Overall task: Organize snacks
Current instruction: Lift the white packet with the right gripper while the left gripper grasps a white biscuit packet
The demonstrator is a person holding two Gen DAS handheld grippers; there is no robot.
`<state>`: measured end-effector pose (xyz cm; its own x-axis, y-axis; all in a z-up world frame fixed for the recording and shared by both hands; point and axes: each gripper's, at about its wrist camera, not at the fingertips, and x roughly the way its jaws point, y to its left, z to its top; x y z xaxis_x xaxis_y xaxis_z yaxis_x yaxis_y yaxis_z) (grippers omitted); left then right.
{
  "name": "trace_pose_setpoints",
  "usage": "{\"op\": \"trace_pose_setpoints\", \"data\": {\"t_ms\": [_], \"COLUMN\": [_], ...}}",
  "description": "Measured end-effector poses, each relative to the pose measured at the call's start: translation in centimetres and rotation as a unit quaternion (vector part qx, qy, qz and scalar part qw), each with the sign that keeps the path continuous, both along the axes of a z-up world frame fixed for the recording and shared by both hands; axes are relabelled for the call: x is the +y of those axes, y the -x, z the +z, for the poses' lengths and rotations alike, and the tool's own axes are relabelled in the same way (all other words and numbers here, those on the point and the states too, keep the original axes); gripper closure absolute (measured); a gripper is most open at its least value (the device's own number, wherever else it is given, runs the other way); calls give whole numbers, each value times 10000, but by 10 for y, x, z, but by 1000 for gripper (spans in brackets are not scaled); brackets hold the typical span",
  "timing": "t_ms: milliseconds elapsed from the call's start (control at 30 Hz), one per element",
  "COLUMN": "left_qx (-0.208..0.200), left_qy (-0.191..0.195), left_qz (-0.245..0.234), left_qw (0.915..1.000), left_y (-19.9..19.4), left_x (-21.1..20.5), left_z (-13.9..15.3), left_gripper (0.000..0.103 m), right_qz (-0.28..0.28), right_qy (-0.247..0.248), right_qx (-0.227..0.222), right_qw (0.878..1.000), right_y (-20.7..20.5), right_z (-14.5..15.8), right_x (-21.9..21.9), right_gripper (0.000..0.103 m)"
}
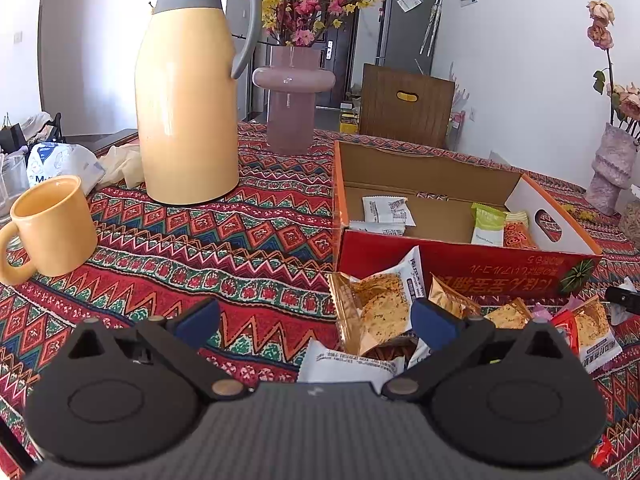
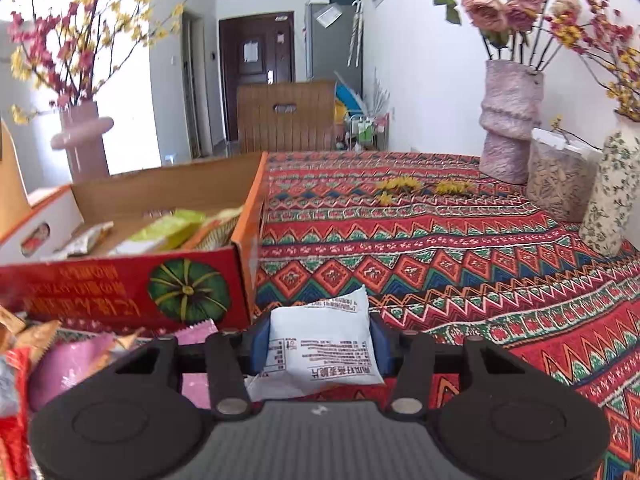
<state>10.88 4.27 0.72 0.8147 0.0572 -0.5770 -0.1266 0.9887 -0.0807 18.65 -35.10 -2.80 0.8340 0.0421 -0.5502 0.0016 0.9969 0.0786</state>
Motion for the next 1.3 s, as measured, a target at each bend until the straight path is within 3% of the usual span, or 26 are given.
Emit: {"op": "trace_pose_setpoints", "data": {"t_ms": [300,667,967,1067,1133,1167,1233,1300], "left_qx": [411,901,869,895,919,905,864,841], "left_qy": [-99,-261,-344,-312,-248,-238,-205,-134], "left_qz": [-102,-353,-325,-394,-465,-490,-555,-617], "left_qw": [9991,9950,9951,9947,9944,9944,9945,9945], "left_y": [2,-4,-9,-10,-10,-9,-8,-6], "left_x": [0,-13,-19,-20,-20,-21,-21,-21], "left_z": [-15,-38,-42,-43,-44,-43,-42,-40], "left_gripper": [0,0,1,15,34,37,61,71], "right_qz": [-64,-55,-55,-31,-26,-22,-13,-6], "right_qy": [-466,-585,-599,-600,-606,-609,-615,-616], "right_qx": [-424,-449,-386,-359,-337,-329,-320,-314], "right_qw": [9980,9973,9974,9975,9976,9976,9976,9976], "right_y": [45,60,61,60,60,60,60,60], "right_z": [10,11,10,9,8,7,7,7], "right_x": [9,16,18,20,20,20,21,21], "right_gripper": [54,53,53,53,53,53,53,53]}}
